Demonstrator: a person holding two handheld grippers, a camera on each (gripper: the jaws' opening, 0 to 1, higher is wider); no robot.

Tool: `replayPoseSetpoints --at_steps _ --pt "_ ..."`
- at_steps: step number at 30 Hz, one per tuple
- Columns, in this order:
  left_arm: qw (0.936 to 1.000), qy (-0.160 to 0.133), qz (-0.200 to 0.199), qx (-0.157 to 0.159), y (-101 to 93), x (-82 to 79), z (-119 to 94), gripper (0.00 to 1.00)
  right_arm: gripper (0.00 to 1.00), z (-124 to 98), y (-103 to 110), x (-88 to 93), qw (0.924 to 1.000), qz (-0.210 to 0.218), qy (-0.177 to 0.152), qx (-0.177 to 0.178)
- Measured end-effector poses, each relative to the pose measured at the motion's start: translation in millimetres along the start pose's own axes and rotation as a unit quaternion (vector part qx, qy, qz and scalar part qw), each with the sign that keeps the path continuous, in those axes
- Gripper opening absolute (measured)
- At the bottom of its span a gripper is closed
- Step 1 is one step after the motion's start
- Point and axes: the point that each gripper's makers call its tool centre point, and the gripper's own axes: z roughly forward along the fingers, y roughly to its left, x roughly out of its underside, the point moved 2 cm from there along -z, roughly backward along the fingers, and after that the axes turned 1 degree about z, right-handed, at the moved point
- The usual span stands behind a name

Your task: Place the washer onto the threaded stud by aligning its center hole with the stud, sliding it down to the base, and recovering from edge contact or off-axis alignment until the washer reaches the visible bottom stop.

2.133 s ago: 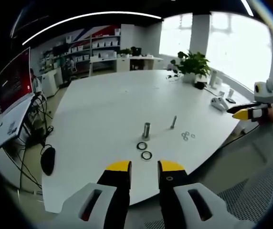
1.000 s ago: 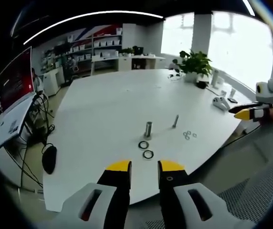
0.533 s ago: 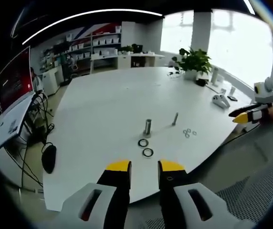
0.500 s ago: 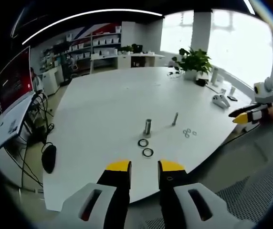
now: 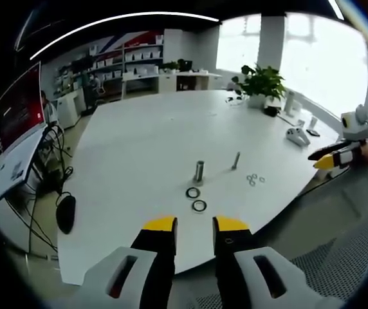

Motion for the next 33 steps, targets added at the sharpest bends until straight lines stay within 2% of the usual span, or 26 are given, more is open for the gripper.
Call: replayPoseSetpoints --at_steps 21,23,27,33 --pt "0.9998 0.017 0.001 0.006 -2.3 4.6 2.4 0.21 0.43 -0.6 0.0 -1.6 1.0000 0.006 -0.007 -0.003" --pt "0.9994 0.031 -0.003 0.016 -5.2 8.8 4.7 0.22 0.43 -0.5 0.4 -1.3 0.9999 0.007 -0.007 -0.004" --pt "0.9987 0.047 0.011 0.017 -7.2 12.0 6.8 0.23 0.44 -0.2 1.2 -0.1 0.9999 0.006 -0.003 -0.008" --pt "0.9969 0.077 0.001 0.019 -4.5 18.5 9.2 0.25 0.44 -0.5 1.3 -0.4 0.9999 0.010 -0.005 -0.009"
